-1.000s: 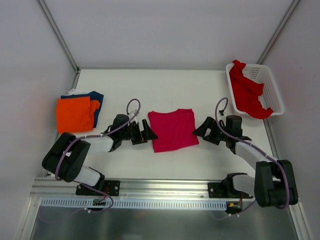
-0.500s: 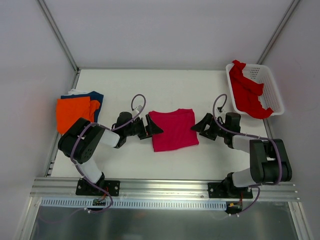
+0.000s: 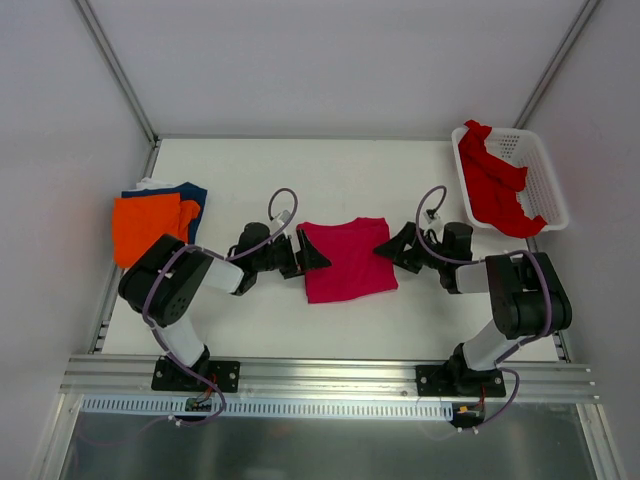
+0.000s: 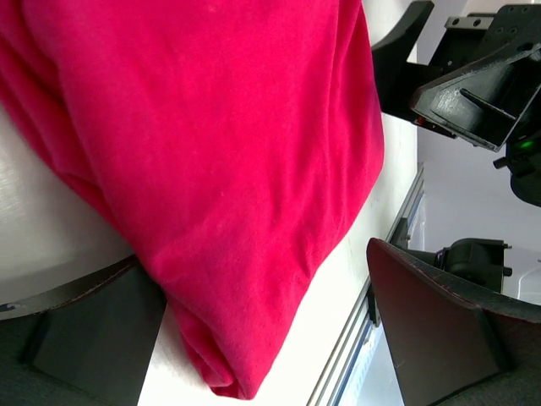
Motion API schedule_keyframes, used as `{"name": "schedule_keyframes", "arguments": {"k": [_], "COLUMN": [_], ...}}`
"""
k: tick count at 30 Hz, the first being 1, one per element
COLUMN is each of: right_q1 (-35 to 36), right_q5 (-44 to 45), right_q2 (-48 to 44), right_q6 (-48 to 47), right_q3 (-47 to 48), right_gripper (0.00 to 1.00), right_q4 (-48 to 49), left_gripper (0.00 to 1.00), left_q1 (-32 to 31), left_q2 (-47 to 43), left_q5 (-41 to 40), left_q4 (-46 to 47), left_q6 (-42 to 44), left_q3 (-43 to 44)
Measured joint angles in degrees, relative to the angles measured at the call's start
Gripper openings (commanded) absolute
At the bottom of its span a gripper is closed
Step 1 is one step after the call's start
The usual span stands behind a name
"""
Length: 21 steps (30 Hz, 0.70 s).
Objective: Fold and stack the t-shirts
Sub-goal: Put the neatly folded tshirt into the corner of the board with the left arm
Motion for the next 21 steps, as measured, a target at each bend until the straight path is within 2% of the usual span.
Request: {"name": "schedule_keyframes", "arguments": {"k": [5,21], "right_q1": [3.04,11.58], "right_q5": [0.2,4.13], "right_q2": [2.34,5.66], "right_q6": [1.22,3.26], "right_q3": [0.83,3.96], "right_gripper": [1.0,0.98], "right_q4": [3.34,5.81], "left_gripper": [0.99,0.99], "left_q1": [-2.43,-5.44], "left_q2": [1.42,3.13], "left_q5": [-0.24,-0.52], "left_q4": [-0.35,-0.02], "left_q6": [-0.04,-0.79], "left_q3": [1.77,3.41]}}
